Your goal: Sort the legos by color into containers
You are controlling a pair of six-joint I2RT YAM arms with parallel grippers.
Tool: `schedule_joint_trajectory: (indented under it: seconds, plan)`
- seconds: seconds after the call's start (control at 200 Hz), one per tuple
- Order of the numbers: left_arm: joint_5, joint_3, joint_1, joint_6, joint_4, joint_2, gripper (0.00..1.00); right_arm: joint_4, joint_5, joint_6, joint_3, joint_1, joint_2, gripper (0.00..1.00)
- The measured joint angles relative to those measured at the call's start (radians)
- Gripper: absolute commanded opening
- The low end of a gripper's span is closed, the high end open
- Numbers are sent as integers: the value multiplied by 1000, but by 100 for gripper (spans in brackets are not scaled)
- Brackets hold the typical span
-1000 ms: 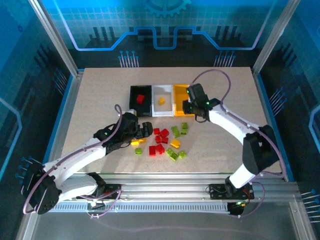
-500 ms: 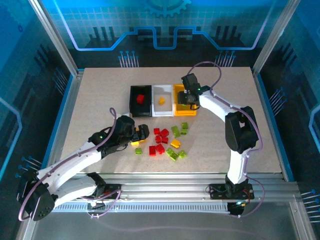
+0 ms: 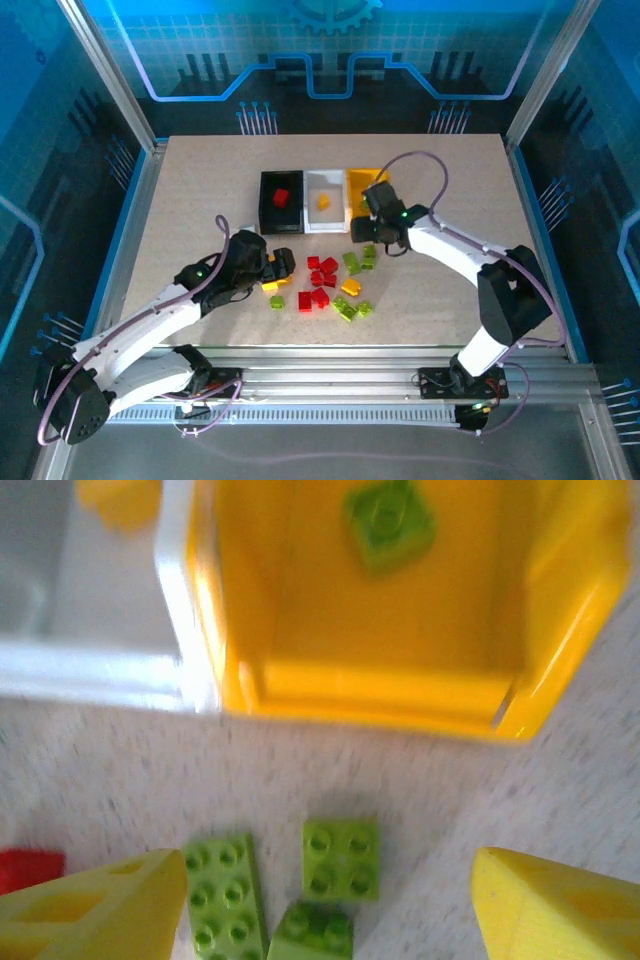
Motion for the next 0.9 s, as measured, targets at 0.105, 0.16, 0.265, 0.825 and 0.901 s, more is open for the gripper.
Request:
schedule_joint_trajectory:
  seconds: [0.105, 0.16, 0.265, 0.825, 0.901]
  plan:
    - [0, -15, 4, 0, 5, 0, 99, -7, 0, 29, -49, 48, 12, 76]
    - [1, -22, 5, 0, 5, 0, 99, -9, 3, 43, -50, 62, 25, 76]
    - [3, -27, 5, 0, 5, 0, 99, -5, 15, 73, -50, 69, 51, 74]
    - [8, -48, 16, 0, 6, -1, 99, -2, 34, 135, -64, 69, 113, 52]
    - [11, -48, 17, 0, 6, -1, 99, -2, 33, 135, -65, 69, 119, 48]
